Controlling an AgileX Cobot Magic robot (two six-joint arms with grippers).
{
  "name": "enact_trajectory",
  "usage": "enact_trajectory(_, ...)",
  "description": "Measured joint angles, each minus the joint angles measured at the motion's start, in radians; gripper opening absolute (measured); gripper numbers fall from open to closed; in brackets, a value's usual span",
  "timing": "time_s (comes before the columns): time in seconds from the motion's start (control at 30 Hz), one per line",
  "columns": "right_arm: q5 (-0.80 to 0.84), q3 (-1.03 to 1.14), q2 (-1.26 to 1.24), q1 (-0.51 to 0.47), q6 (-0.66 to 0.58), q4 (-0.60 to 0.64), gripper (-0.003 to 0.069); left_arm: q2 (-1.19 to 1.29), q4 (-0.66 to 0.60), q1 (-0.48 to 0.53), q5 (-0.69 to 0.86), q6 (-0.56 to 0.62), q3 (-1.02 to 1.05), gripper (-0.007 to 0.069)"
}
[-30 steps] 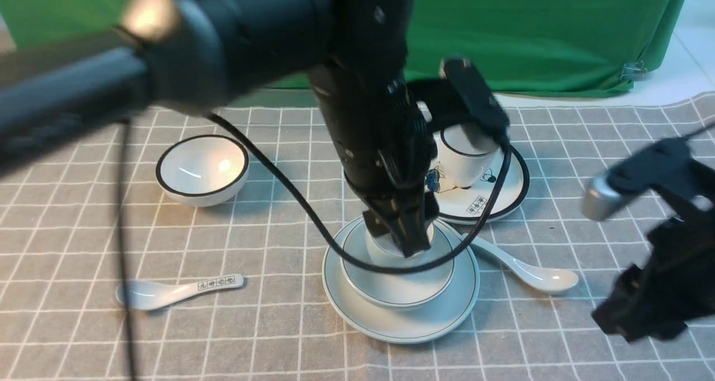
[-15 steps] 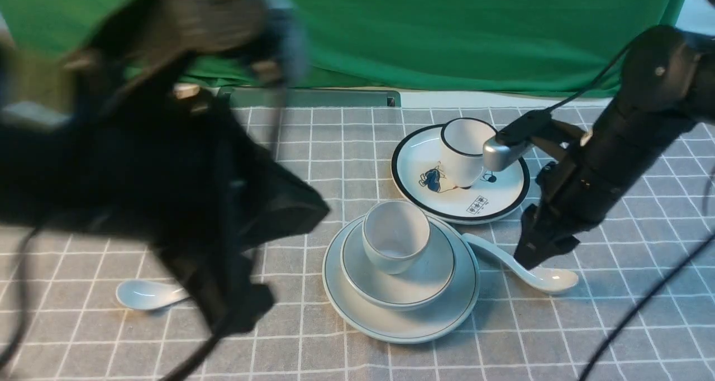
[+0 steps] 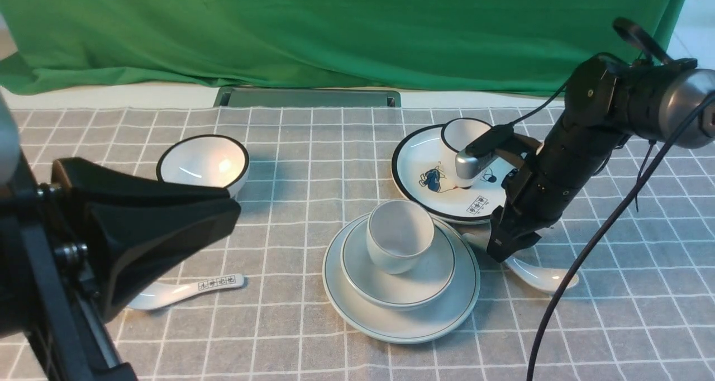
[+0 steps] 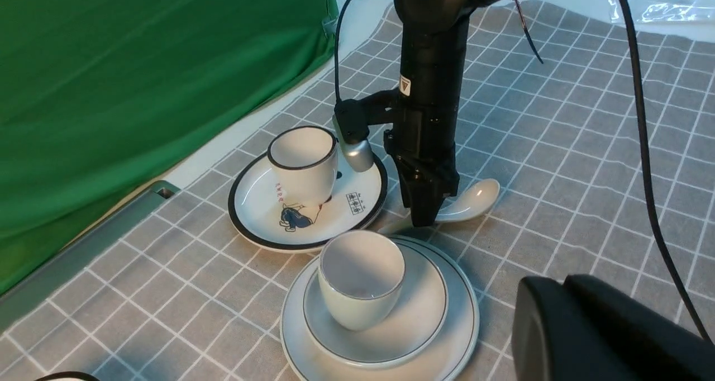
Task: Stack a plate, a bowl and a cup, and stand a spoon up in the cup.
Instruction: Use the right arm to grab a blue soup spoon, then use the right arm to put the blue soup spoon into the blue teacup in the middle
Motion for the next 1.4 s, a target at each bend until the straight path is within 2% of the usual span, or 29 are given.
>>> enact_trajectory(0.4,-0.047,-0.006,0.026,0.031,-0.02,-0.029,0.0323,0.0,-0.003,0.0,0.008,-0.002,0.006,0.001)
enact_trajectory(0.6,-0.032,-0.009,0.026,0.031,0.022,-0.062,0.0169,0.0,-0.009,0.0,0.027,-0.021,0.006,0.001)
enact_trajectory(0.87,0.08,-0.006,-0.029,0.033,0.076,-0.068,0.0169,0.0,-0.012,0.0,0.056,-0.021,0.006,0.001)
enact_trajectory(1.0,0.154,0.006,-0.154,0.033,0.14,-0.07,0.0169,0.0,-0.011,0.0,0.078,-0.024,0.006,0.001)
enact_trajectory(1.1,0.14,0.073,-0.284,0.033,0.191,-0.063,0.0169,0.0,-0.008,0.0,0.084,-0.024,0.006,0.001)
enact_trajectory(1.2,0.043,0.194,-0.422,0.033,0.203,0.002,0.0169,0.0,-0.002,0.0,0.084,-0.024,0.006,0.001)
enact_trajectory(1.3,-0.301,0.441,-0.631,0.067,0.056,0.291,0.0169,0.0,0.008,0.0,0.084,-0.024,0.006,0.001)
enact_trajectory(1.33,-0.325,0.454,-0.641,0.072,0.026,0.336,0.0169,0.0,0.008,0.0,0.084,-0.024,0.006,0.001)
enact_trajectory(1.4,-0.609,0.585,-0.732,0.159,-0.166,0.586,0.0169,0.0,0.015,0.0,0.084,-0.024,0.006,0.001)
